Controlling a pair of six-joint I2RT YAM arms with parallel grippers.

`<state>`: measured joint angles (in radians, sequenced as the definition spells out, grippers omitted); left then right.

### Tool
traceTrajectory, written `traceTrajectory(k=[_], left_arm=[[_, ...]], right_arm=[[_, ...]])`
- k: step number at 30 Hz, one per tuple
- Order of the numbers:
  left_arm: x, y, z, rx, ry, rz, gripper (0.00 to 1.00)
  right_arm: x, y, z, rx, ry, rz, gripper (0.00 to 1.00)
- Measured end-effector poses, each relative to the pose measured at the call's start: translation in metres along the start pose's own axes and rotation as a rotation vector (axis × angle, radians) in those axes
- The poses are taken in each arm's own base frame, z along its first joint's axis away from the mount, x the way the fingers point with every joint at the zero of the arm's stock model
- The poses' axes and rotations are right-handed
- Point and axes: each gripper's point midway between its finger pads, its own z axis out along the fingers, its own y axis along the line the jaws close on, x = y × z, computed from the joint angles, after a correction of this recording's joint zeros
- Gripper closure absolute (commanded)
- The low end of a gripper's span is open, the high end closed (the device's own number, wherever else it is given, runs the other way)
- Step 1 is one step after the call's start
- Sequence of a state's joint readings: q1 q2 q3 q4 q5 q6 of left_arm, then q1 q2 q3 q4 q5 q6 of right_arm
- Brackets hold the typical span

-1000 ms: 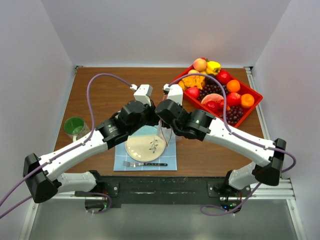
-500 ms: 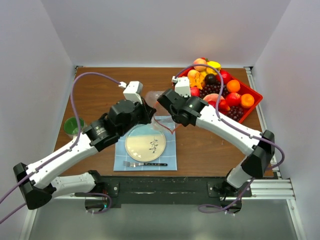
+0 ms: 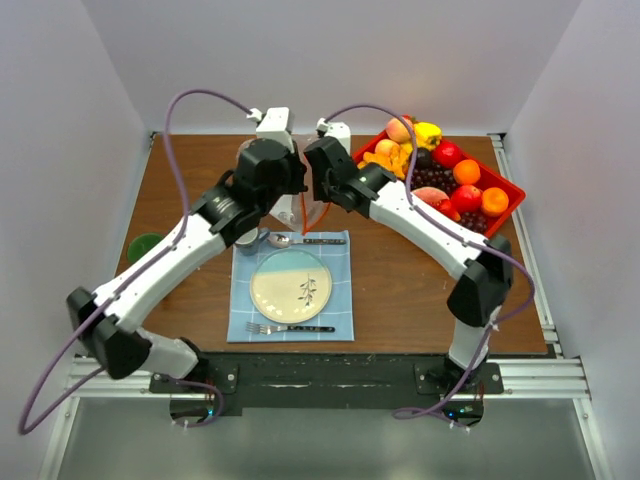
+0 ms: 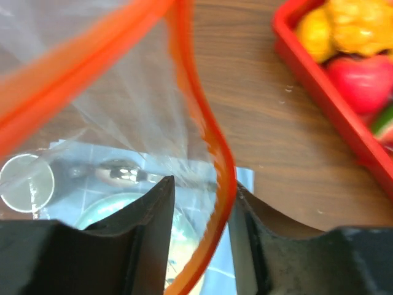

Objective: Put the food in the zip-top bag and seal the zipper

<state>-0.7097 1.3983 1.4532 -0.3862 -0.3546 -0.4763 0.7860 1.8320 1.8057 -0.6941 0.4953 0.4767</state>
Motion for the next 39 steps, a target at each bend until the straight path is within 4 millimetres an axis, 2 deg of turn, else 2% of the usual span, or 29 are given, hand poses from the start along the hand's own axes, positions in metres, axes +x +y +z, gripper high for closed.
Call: traceTrajectory(k=[3,5,6,8,13,20,25,28,32,35,39], left_arm=[[0.018,0.020,0.033,-0.073,0.050,0.023,1.00],[0.031,0.035,0.052,-0.110,0.085,0.029,1.00],[0.037,0.042,0.062,-0.123,0.103,0.029,1.00],[0.049,0.052,0.078,-0.139,0.136,0.027,1.00],[0.063,0.063,0.117,-0.139,0.182,0.011,1.00],[0.053,0.053,0.159,-0.092,0.166,-0.012,1.00],[0.042,0.050,0.175,-0.074,0.157,-0.024,1.00],[0.045,0.056,0.178,-0.080,0.172,-0.030,1.00],[0.049,0.058,0.177,-0.072,0.192,-0.052,1.00],[0.053,0.055,0.175,-0.059,0.211,-0.070,1.00],[0.058,0.052,0.173,-0.051,0.237,-0.086,1.00]], right_arm=[[0.010,0.009,0.031,-0.031,0.049,0.006,0.44],[0.018,0.006,0.049,-0.034,0.080,0.014,0.42],[0.021,0.004,0.057,-0.037,0.096,0.021,0.37],[0.022,-0.003,0.069,-0.044,0.110,0.042,0.34],[0.001,-0.016,0.079,-0.081,0.078,0.109,0.34],[-0.016,-0.036,0.086,-0.094,0.053,0.160,0.33],[-0.021,-0.060,0.076,-0.085,0.046,0.191,0.33],[-0.028,-0.083,0.067,-0.058,0.027,0.219,0.32],[-0.041,-0.121,0.061,-0.006,-0.005,0.265,0.26],[-0.045,-0.151,0.067,0.039,-0.014,0.298,0.20],[-0.037,-0.175,0.082,0.086,0.011,0.305,0.11]])
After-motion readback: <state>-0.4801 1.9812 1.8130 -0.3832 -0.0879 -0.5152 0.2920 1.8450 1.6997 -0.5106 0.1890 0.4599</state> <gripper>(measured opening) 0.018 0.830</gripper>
